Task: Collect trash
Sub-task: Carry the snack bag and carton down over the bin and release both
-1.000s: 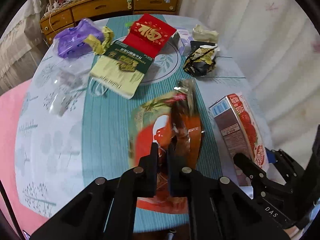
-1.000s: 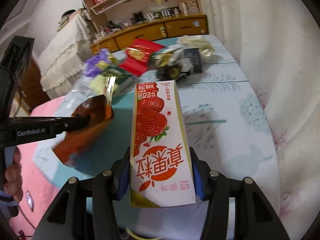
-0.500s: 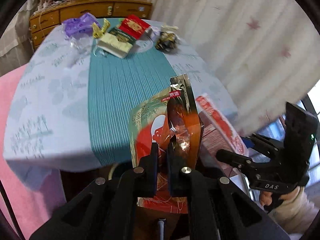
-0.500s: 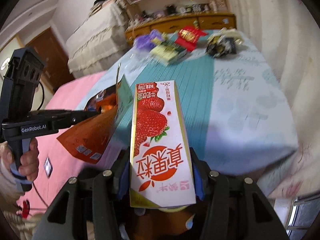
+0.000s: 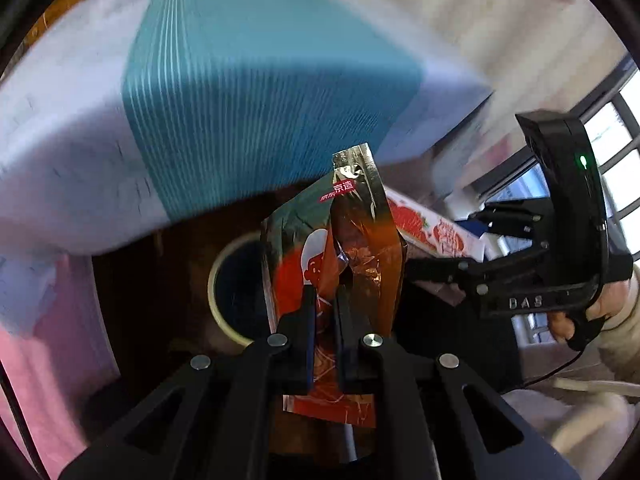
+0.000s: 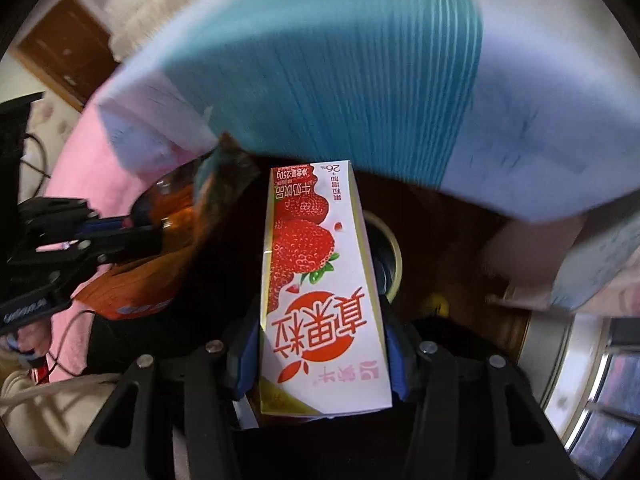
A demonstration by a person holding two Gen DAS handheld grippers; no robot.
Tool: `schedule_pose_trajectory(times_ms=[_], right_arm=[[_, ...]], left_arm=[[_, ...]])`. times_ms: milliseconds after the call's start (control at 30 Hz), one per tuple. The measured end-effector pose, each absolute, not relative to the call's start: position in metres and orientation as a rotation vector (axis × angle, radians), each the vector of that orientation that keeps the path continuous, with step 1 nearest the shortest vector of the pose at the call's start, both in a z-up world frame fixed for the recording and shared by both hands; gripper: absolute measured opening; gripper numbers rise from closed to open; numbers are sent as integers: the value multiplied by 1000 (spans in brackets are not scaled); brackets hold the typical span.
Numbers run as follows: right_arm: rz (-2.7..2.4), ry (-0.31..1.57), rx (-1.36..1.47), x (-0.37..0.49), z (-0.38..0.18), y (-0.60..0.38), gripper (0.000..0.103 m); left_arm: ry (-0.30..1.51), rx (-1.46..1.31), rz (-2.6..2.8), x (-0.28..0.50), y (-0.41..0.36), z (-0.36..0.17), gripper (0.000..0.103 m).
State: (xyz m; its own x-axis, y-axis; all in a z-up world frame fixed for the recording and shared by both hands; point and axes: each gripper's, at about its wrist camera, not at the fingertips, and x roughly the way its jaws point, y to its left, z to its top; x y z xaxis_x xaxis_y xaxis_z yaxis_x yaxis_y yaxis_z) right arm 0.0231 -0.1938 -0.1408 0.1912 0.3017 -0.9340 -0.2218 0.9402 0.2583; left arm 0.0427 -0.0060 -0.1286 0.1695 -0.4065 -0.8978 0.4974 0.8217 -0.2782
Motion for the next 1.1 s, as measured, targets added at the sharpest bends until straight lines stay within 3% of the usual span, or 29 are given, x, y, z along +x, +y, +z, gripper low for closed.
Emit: schedule_pose_trajectory(times_ms=[200, 433, 567, 867, 933, 1033, 1100], right_arm=[[305, 1508, 134, 59, -231, -194, 52], [187, 1583, 380, 91, -315, -208, 52], [176, 1604, 501, 97, -350, -209, 53], [146, 1660, 474, 96, -381, -198, 54], [130, 1663, 466, 96, -382, -195, 54], [125, 1678, 492, 97, -390, -193, 54], [128, 1675, 505, 98, -390, -193, 61]], left_arm=[[1354, 123, -547, 79, -10, -215, 5], [1344, 135, -464, 107, -32, -288, 6], [1348, 166, -458, 102, -41, -312, 6], [1359, 145, -450, 107, -42, -341, 6], [1361, 134, -438, 109, -38, -344, 10], [1372, 125, -418, 111, -36, -344, 28], [1379, 113, -411, 112, -33, -343, 52]])
